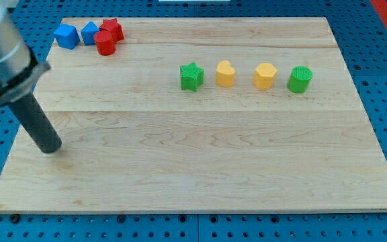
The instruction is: Move your arm closer to the blue cube
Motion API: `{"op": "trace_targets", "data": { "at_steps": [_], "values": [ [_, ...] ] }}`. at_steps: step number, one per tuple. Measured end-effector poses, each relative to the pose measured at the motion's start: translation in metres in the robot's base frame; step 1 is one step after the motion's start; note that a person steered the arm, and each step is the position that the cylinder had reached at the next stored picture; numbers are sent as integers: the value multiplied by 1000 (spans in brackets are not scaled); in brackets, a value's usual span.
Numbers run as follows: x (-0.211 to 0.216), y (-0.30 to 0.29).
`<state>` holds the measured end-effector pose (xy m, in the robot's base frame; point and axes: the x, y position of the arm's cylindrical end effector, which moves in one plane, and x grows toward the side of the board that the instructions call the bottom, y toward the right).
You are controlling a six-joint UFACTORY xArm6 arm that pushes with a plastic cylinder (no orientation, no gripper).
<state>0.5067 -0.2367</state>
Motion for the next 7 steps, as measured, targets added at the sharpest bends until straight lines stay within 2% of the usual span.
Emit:
{"op": "trace_targets", "data": {
  "at_steps": [1, 3, 7],
  "values": [
    [-50, -28],
    [-119, -35],
    [-194, -17]
  ]
}}
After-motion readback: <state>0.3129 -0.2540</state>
